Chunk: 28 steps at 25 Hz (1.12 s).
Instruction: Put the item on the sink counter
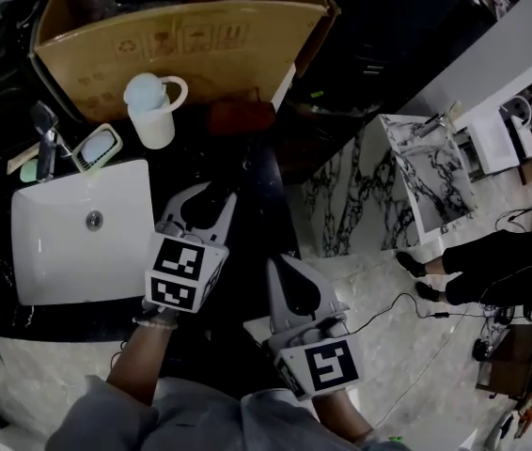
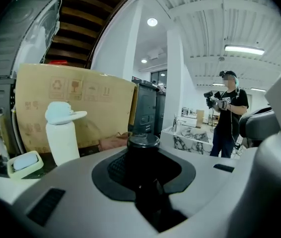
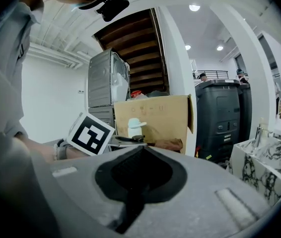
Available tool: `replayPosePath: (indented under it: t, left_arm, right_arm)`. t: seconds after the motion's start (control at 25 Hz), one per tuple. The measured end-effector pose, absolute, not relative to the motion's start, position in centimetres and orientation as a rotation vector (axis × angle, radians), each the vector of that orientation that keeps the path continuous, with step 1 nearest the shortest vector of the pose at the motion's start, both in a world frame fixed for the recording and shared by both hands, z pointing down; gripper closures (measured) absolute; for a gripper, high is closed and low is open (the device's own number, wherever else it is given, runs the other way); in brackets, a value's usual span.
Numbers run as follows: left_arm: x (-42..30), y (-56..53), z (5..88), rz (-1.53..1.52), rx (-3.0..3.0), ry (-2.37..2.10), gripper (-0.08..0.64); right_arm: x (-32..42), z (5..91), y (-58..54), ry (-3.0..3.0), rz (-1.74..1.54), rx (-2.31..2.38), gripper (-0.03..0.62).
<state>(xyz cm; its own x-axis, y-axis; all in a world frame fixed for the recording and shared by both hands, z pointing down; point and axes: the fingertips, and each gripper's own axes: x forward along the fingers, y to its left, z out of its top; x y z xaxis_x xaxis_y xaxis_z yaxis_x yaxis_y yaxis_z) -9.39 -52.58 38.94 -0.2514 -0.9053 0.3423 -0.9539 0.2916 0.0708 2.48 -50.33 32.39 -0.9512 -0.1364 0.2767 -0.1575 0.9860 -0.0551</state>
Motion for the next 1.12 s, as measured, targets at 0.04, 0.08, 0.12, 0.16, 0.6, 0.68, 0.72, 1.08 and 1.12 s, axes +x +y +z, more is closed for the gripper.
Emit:
replayPosePath:
  t: [0.04, 0.08, 0.12, 0.16, 0.6, 0.68, 0.72, 1.08, 1.12]
  left_arm:
    - [-9.5, -53.0, 39.3, 0.223, 1.671, -2.248, 0.466]
    - [-9.6, -53.4, 39.8, 0.228, 1.653, -2.252, 0.466]
    - [-9.8, -53.8, 40.2, 0.231, 1.632, -2.26, 0.466]
    - [-10.0, -54.1, 40.6, 0.231, 1.611, -2.271, 0.466]
    - [-13.3, -58.0, 41.2, 0.226, 1.535, -2.472, 0.466]
    - [-13.9, -58.8, 41.2, 0.224, 1.519, -2.489, 0.465]
    - [-14.2, -59.2, 41.3, 0.223, 1.513, -2.494, 0.465]
    - [-17.2, -62.3, 41.3, 0.206, 1.464, -2.543, 0.465]
    - [-17.4, -62.5, 41.3, 0.203, 1.464, -2.544, 0.466]
  right_arm:
    - [2.4, 32.5, -50.7, -2.855, 0.114, 0.203, 0.595]
    - [2.3, 32.6, -51.0, -2.852, 0.116, 0.19, 0.595]
    - [2.2, 32.8, -51.4, -2.849, 0.117, 0.177, 0.595]
    - [2.1, 33.0, -51.7, -2.846, 0.119, 0.164, 0.595]
    - [0.3, 34.0, -53.6, -2.836, 0.112, 0.036, 0.595]
    - [0.0, 34.1, -53.8, -2.834, 0.111, 0.018, 0.595]
    - [-0.2, 34.2, -54.0, -2.834, 0.112, 0.011, 0.595]
    - [-0.9, 34.9, -56.0, -2.825, 0.114, 0.0, 0.595]
    - [-1.0, 34.9, -56.3, -2.829, 0.106, -0.002, 0.595]
